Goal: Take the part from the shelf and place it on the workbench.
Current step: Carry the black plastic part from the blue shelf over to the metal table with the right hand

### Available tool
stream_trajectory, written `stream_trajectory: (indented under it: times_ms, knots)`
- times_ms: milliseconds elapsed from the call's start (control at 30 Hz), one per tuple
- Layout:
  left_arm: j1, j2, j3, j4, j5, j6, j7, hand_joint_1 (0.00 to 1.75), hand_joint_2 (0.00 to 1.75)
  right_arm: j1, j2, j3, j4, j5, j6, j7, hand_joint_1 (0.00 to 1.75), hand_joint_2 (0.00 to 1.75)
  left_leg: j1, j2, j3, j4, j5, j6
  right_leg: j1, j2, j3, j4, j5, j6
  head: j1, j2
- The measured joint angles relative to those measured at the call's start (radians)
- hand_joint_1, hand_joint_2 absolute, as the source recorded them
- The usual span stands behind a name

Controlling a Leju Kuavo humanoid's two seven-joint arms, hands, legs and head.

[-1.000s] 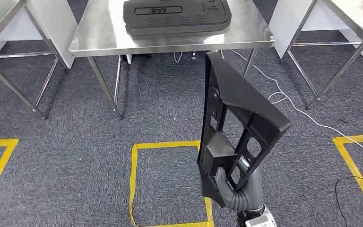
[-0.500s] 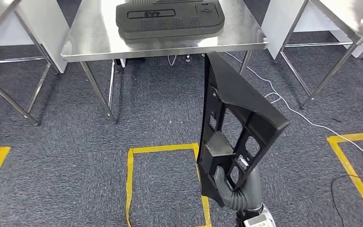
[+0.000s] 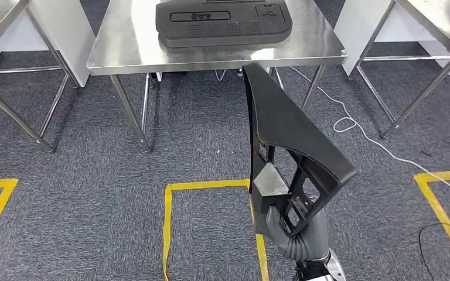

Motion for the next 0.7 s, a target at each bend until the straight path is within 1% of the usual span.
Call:
stream_trajectory:
  times_ms: [33,67,100,133,167,200,233,267,300,333,367,400,433,467,500,533,567,600,633,667,700]
  knots:
    - [0.0,-0.001,0.0,0.0,0.0,0.0,-0.001,0.0,1.75,-0.002,-0.001,-0.001,-0.005,0.006,-0.003,-0.001,1.75,1.75,-0.001,0.0,0.0,-0.001,-0.001,-0.003,0.003,0.001,0.003,-0.005,0.004,-0.007,-0.001,0.0]
    - [-0.001,0.0,0.0,0.0,0.0,0.0,-0.001,0.0,1.75,-0.005,-0.002,-0.002,-0.01,0.012,-0.006,-0.001,1.75,1.75,-0.001,0.0,0.001,-0.002,-0.003,-0.007,0.0,0.001,0.005,-0.01,0.006,-0.012,0.0,0.0]
    - [-0.002,0.001,0.0,0.0,0.0,0.0,-0.001,0.0,1.75,-0.007,-0.002,-0.003,-0.015,0.017,-0.009,-0.001,1.75,1.75,0.0,0.001,0.003,-0.001,-0.005,-0.012,-0.005,0.001,0.01,-0.015,0.008,-0.016,-0.001,0.0]
    - [-0.002,0.002,0.0,0.0,0.0,0.0,-0.001,0.0,1.75,-0.009,-0.003,-0.004,-0.02,0.022,-0.012,0.0,1.75,1.75,0.0,0.002,0.0,0.012,-0.014,-0.017,-0.012,0.001,0.017,-0.021,0.009,-0.021,-0.002,0.0]
    - [-0.003,0.002,0.0,0.0,0.0,0.0,-0.002,0.0,1.75,-0.012,-0.003,-0.005,-0.024,0.026,-0.014,0.0,1.75,1.75,0.001,0.002,-0.011,0.043,-0.032,-0.022,-0.019,0.0,0.024,-0.027,0.009,-0.027,-0.004,0.0]
    - [-0.003,0.003,0.0,0.0,0.0,0.0,-0.001,0.0,1.75,-0.014,-0.002,-0.005,-0.027,0.028,-0.016,0.0,1.75,1.75,0.005,0.003,-0.034,0.094,-0.058,-0.027,-0.023,-0.001,0.032,-0.029,0.008,-0.032,-0.006,0.0]
    - [-0.003,0.002,0.0,0.0,0.001,0.0,-0.001,0.0,1.75,-0.016,-0.002,-0.006,-0.028,0.03,-0.017,0.0,1.75,1.75,0.01,0.003,-0.067,0.16,-0.087,-0.033,-0.023,-0.002,0.036,-0.03,0.006,-0.036,-0.007,0.0]
    - [-0.002,0.002,0.0,0.0,0.001,0.0,-0.001,0.0,1.75,-0.018,-0.002,-0.006,-0.029,0.031,-0.018,0.0,1.75,1.75,0.017,0.003,-0.102,0.221,-0.107,-0.039,-0.023,-0.002,0.038,-0.03,0.004,-0.038,-0.007,0.0]
    - [-0.002,0.002,-0.001,0.0,0.001,0.0,-0.001,0.0,1.75,-0.018,-0.002,-0.006,-0.029,0.031,-0.019,0.001,1.75,1.75,0.024,0.003,-0.13,0.261,-0.114,-0.046,-0.025,-0.001,0.041,-0.029,0.001,-0.037,-0.007,0.0]
    - [-0.001,0.002,-0.001,0.0,0.001,0.0,-0.001,0.0,1.75,-0.019,-0.002,-0.006,-0.029,0.031,-0.02,0.002,1.75,1.75,0.031,0.004,-0.141,0.267,-0.101,-0.053,-0.027,0.001,0.043,-0.029,-0.002,-0.035,-0.007,0.0]
    - [-0.001,0.003,-0.001,0.0,0.002,0.0,-0.001,0.0,1.75,-0.019,-0.002,-0.006,-0.029,0.031,-0.022,0.004,1.75,1.75,0.038,0.005,-0.131,0.234,-0.07,-0.06,-0.031,0.003,0.047,-0.027,-0.006,-0.029,-0.007,0.0]
    - [-0.001,0.003,-0.001,0.0,0.003,0.0,-0.001,0.0,1.75,-0.019,-0.002,-0.006,-0.029,0.031,-0.024,0.005,1.75,1.75,0.045,0.006,-0.103,0.171,-0.029,-0.068,-0.035,0.005,0.052,-0.025,-0.012,-0.022,-0.007,0.0]
    - [-0.001,0.001,-0.002,0.0,0.004,-0.001,0.0,0.0,1.75,-0.019,-0.002,-0.006,-0.029,0.031,-0.026,0.007,1.75,1.75,0.049,0.005,-0.073,0.107,-0.001,-0.076,-0.036,0.007,0.054,-0.021,-0.019,-0.012,-0.01,0.0]
    - [-0.002,0.0,-0.004,0.0,0.006,-0.001,0.001,0.0,1.75,-0.02,-0.002,-0.006,-0.029,0.031,-0.028,0.01,1.75,1.75,0.051,0.002,-0.048,0.056,0.017,-0.077,-0.036,0.007,0.054,-0.017,-0.026,-0.003,-0.012,0.0]
    - [-0.003,-0.001,-0.005,0.0,0.008,-0.002,0.002,0.0,1.75,-0.021,-0.002,-0.007,-0.029,0.031,-0.029,0.011,1.75,1.75,0.051,-0.001,-0.034,0.027,0.021,-0.074,-0.035,0.008,0.053,-0.015,-0.031,0.005,-0.013,0.0]
    - [-0.003,-0.002,-0.007,0.0,0.009,-0.003,0.003,0.0,1.75,-0.021,-0.002,-0.007,-0.029,0.03,-0.029,0.012,1.75,1.75,0.047,-0.004,-0.032,0.02,0.014,-0.066,-0.033,0.008,0.052,-0.017,-0.033,0.012,-0.014,0.0]
    - [-0.004,-0.001,-0.009,0.0,0.01,-0.003,0.003,0.0,1.75,-0.021,-0.002,-0.007,-0.029,0.03,-0.03,0.013,1.75,1.75,0.044,-0.006,-0.032,0.02,0.014,-0.053,-0.034,0.008,0.053,-0.02,-0.033,0.017,-0.013,0.0]
    - [-0.003,-0.001,-0.01,0.0,0.01,-0.003,0.004,0.0,1.75,-0.021,-0.002,-0.007,-0.029,0.03,-0.03,0.013,1.75,1.75,0.042,-0.006,-0.032,0.018,0.014,-0.044,-0.036,0.008,0.055,-0.022,-0.034,0.021,-0.012,0.0]
    - [-0.003,-0.001,-0.01,0.0,0.01,-0.003,0.004,0.0,1.75,-0.021,-0.002,-0.007,-0.029,0.029,-0.03,0.014,1.75,1.75,0.04,-0.006,-0.03,0.017,0.013,-0.035,-0.037,0.006,0.051,-0.013,-0.039,0.024,-0.012,0.0]
    - [-0.003,0.0,-0.011,0.0,0.011,-0.003,0.004,0.0,1.75,-0.022,-0.002,-0.007,-0.029,0.028,-0.031,0.014,1.75,1.75,0.039,-0.006,-0.028,0.016,0.013,-0.026,-0.037,0.004,0.037,0.017,-0.053,0.023,-0.012,0.0]
    - [-0.004,0.001,-0.012,0.0,0.011,-0.003,0.004,0.0,1.75,-0.022,-0.002,-0.007,-0.029,0.027,-0.031,0.014,1.75,1.75,0.038,-0.005,-0.026,0.014,0.012,-0.018,-0.036,0.003,0.01,0.068,-0.074,0.02,-0.011,0.0]
